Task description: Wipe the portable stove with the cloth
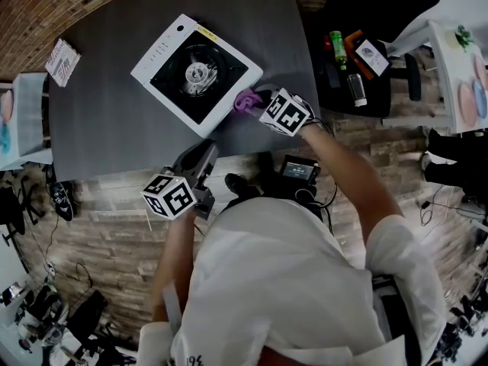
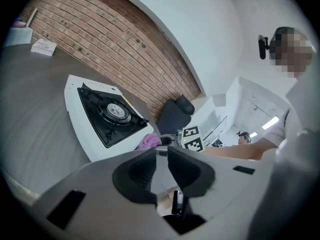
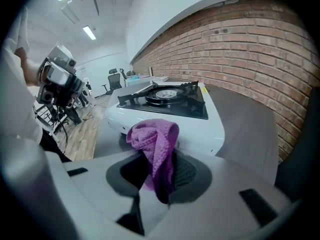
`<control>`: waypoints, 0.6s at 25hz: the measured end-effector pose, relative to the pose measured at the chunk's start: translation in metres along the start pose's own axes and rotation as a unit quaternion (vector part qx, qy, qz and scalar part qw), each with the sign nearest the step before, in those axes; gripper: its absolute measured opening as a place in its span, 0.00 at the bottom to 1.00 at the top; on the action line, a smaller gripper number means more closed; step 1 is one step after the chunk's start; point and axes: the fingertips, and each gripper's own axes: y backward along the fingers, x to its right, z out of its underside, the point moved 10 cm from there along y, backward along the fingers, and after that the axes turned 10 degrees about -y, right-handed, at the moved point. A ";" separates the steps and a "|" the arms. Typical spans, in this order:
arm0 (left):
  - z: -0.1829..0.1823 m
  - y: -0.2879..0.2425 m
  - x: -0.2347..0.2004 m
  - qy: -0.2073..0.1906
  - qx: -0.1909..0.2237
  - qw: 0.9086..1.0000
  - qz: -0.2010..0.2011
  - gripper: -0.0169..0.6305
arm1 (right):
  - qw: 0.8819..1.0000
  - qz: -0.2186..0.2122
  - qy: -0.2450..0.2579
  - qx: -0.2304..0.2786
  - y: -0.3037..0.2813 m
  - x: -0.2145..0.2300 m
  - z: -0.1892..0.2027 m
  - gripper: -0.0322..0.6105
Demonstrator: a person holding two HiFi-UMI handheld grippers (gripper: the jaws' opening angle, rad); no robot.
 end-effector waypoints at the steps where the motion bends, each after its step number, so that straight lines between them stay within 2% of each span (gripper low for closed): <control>1: -0.001 0.000 0.000 -0.001 0.000 1.000 0.001 0.13 | 1.000 0.004 0.000 -0.001 0.001 0.003 0.000 0.22; 15: -0.006 0.000 0.003 -0.008 0.000 1.000 0.014 0.13 | 0.998 0.064 -0.022 -0.010 0.015 0.034 0.001 0.22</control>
